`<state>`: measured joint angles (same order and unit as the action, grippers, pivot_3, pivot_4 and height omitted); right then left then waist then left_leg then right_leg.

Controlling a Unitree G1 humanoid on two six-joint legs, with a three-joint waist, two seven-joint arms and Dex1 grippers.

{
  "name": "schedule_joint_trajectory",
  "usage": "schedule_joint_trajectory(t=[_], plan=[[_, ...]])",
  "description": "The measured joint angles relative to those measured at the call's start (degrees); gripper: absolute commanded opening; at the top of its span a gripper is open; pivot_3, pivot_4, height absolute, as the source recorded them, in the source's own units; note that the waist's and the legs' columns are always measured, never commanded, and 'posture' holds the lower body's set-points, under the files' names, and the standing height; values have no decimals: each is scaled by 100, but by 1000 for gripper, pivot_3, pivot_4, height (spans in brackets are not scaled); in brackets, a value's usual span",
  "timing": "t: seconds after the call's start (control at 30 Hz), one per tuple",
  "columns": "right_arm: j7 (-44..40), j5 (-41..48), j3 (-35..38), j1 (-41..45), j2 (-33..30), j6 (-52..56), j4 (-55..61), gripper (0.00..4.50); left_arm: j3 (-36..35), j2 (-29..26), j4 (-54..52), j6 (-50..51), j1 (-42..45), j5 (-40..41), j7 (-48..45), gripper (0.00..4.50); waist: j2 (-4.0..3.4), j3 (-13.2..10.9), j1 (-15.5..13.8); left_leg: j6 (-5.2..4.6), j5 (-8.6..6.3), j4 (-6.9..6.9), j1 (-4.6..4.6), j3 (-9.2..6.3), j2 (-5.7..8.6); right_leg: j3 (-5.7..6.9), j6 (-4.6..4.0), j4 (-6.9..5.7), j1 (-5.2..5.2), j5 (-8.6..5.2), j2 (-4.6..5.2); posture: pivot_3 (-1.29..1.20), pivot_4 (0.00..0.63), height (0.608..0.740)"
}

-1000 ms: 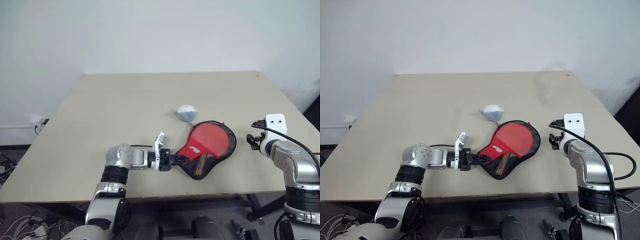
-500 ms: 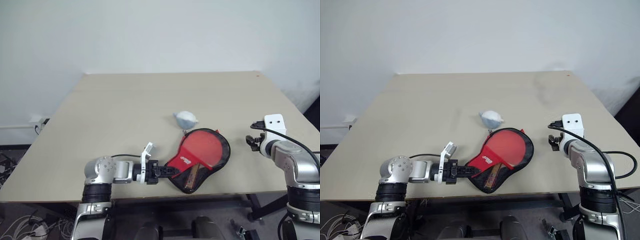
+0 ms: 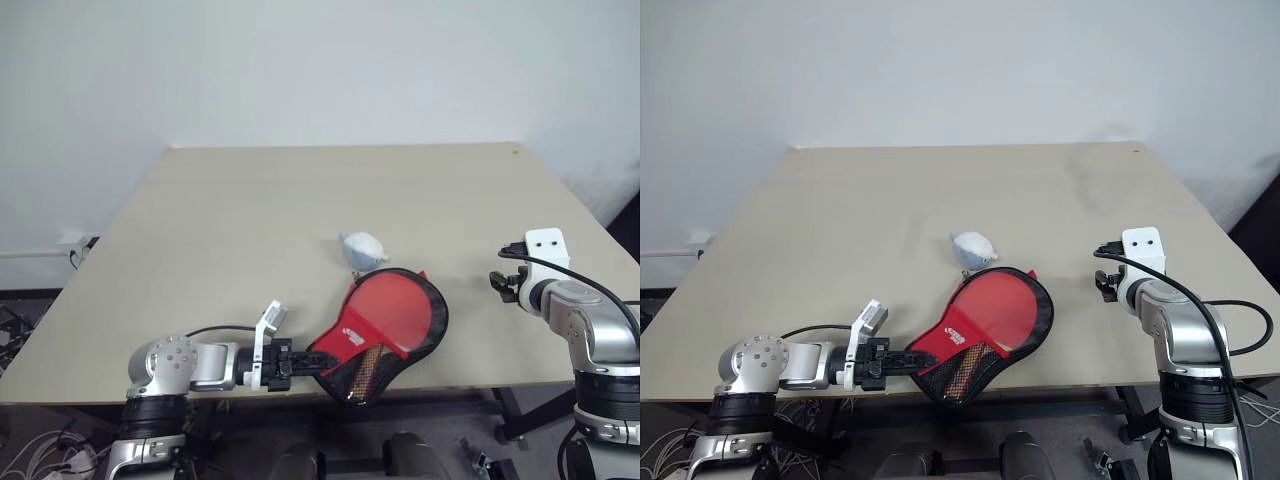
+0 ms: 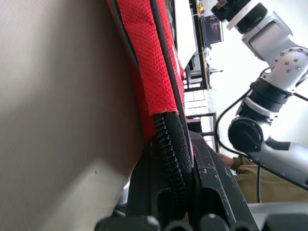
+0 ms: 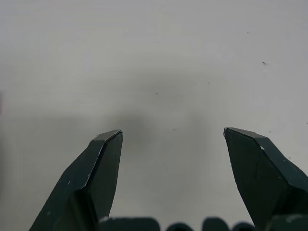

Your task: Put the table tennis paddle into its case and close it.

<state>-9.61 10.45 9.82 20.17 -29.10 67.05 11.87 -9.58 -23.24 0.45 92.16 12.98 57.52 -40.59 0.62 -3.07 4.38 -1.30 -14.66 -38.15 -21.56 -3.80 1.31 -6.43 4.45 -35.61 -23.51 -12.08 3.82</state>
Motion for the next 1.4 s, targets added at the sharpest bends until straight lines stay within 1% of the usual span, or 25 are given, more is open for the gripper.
schedule_joint_trajectory(t=[0.2, 0.37, 0.77, 1.0, 1.2, 1.4], plan=[[-12, -27, -50, 34, -1, 0, -50, 3642, 248, -410, -281, -4, -129, 185, -203, 5, 0, -1, 0, 1, 0, 2, -1, 1, 0, 0, -1, 1, -3, -1, 0, 0, 0, 740], [-30, -46, -64, 100, -2, 0, -79, 3642, 566, -793, -497, -136, -237, 191, -573, 5, 1, -2, 0, 1, -1, 3, -2, 1, 0, 0, -2, 4, -4, -1, 1, 0, 0, 740], [-35, -50, -69, 112, 1, 4, -79, 3642, 1112, -1293, -553, -576, -341, 147, -1154, 5, 0, -3, 0, 1, -1, 16, -3, 1, -1, 0, -2, 10, -9, -2, 2, 0, 0, 740], [-38, -50, -70, 120, 1, 3, -86, 3642, 1142, -1319, -589, -726, -399, 119, -1191, 5, 0, -3, -1, 1, -1, 19, -4, 2, -2, 0, -2, 12, -9, -2, 2, 0, 0, 740], [-43, -52, -150, 189, 2, 2, -121, 3642, 1020, -945, -397, -852, -375, 36, -911, 5, 2, -4, -20, 0, 0, 11, -3, 2, 0, 1, -3, 14, -4, -2, 4, 0, 0, 740], [-46, -52, -176, 189, 6, 1, -135, 3642, 856, -846, -308, -913, -339, -21, -812, 5, 1, -4, -27, 1, 0, 11, -3, 3, 0, 1, -3, 14, -5, -2, 4, 0, 0, 740]])
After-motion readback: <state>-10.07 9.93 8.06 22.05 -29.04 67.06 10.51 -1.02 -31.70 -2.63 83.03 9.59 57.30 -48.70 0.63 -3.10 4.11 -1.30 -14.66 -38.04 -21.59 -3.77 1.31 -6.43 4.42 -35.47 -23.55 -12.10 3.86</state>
